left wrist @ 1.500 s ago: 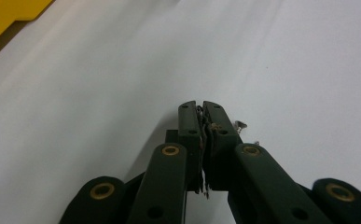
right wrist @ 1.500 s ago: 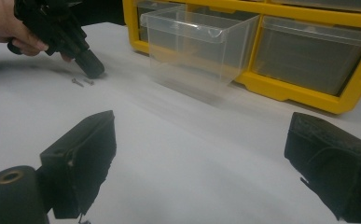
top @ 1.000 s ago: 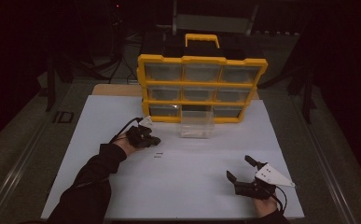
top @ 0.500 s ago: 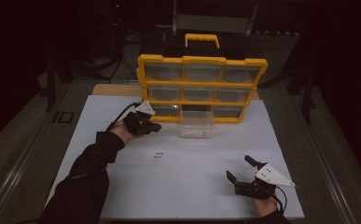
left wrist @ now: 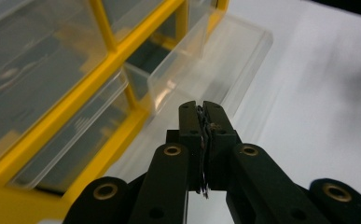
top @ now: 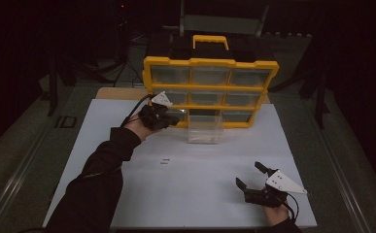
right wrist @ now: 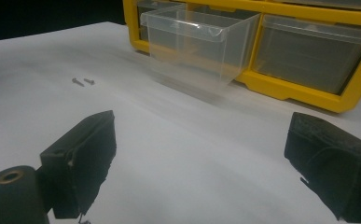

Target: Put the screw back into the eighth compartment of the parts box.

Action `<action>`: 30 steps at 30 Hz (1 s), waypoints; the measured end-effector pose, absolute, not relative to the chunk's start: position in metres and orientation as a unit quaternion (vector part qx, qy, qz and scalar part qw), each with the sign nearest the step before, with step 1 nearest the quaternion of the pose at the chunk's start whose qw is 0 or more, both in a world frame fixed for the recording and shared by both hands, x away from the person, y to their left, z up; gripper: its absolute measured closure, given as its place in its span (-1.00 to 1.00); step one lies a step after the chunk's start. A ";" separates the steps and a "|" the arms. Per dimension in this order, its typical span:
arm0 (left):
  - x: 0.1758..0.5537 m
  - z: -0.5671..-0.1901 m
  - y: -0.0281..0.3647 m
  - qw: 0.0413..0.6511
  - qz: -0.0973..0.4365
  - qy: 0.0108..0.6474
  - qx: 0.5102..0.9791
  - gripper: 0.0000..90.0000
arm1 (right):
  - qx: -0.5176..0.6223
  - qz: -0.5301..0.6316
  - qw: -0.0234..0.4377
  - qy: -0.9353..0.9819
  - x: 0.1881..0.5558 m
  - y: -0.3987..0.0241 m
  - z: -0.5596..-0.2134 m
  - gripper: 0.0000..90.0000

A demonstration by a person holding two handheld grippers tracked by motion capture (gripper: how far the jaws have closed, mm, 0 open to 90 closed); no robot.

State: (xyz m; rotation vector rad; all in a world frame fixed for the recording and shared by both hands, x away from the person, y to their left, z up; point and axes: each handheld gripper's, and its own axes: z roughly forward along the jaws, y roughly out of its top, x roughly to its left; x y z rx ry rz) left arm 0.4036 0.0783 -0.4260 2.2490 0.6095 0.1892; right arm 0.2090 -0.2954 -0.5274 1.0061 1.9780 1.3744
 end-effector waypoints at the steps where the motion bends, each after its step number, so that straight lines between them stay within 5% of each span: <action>1: 0.404 -0.424 0.072 0.390 0.076 0.242 0.885 0.93 | 0.372 0.508 0.263 0.732 0.209 -0.295 -0.527 -0.80; 30: 0.421 -0.432 -0.009 0.353 0.060 0.344 0.868 0.93 | 0.371 0.510 0.261 0.731 0.209 -0.296 -0.527 -0.80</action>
